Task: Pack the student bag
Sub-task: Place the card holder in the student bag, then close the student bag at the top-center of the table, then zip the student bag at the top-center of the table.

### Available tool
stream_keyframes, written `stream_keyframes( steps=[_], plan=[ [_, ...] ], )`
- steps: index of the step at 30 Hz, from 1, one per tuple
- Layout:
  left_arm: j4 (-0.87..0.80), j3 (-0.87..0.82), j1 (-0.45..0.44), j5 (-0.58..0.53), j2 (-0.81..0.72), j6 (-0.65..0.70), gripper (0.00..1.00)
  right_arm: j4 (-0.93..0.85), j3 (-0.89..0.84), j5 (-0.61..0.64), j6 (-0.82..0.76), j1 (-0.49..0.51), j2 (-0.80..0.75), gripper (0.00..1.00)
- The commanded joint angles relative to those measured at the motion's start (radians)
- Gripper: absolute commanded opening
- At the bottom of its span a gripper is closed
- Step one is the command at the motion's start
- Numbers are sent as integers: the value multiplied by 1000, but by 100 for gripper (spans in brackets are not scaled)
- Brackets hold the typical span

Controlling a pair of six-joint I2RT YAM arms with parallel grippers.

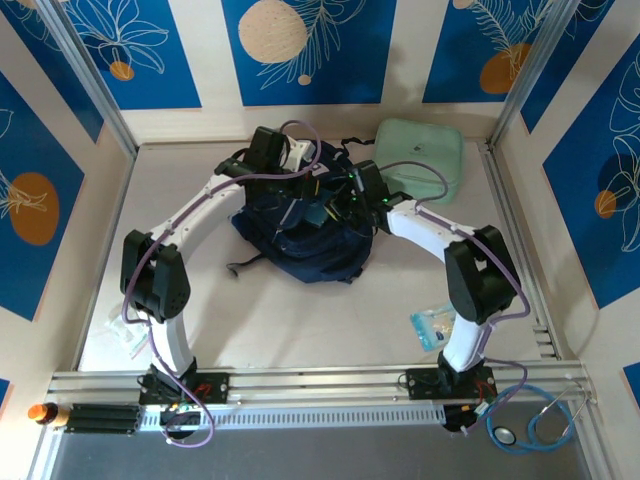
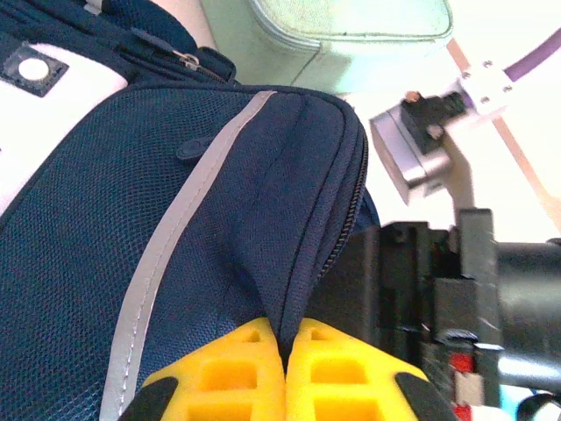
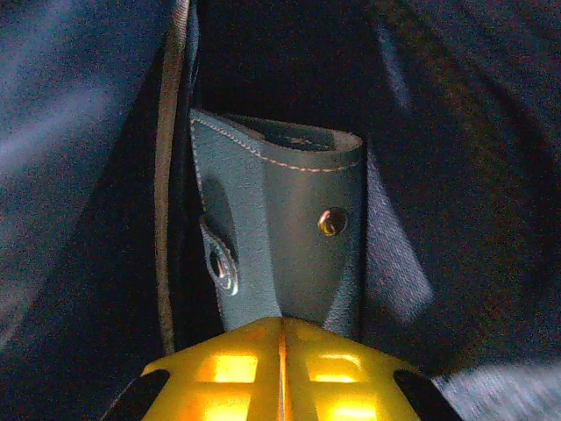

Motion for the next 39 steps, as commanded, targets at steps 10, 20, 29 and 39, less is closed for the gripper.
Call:
stream_keyframes(
  steps=[10,20,29,39],
  plan=[
    [97,7,19,50,-52,-34,0,219,-65,-99,71,-9,5,11],
    [200,-110,55,162,-84,-81,47,78,-360,-57,-45,-106,-367,29],
    [298,-440,193,116,-222,-267,64,-80,-426,43,-152,-115,-502,53],
    [264,-557,221,2,-188,-377,53,-74,-355,33,-159,-62,-419,58]
  ],
)
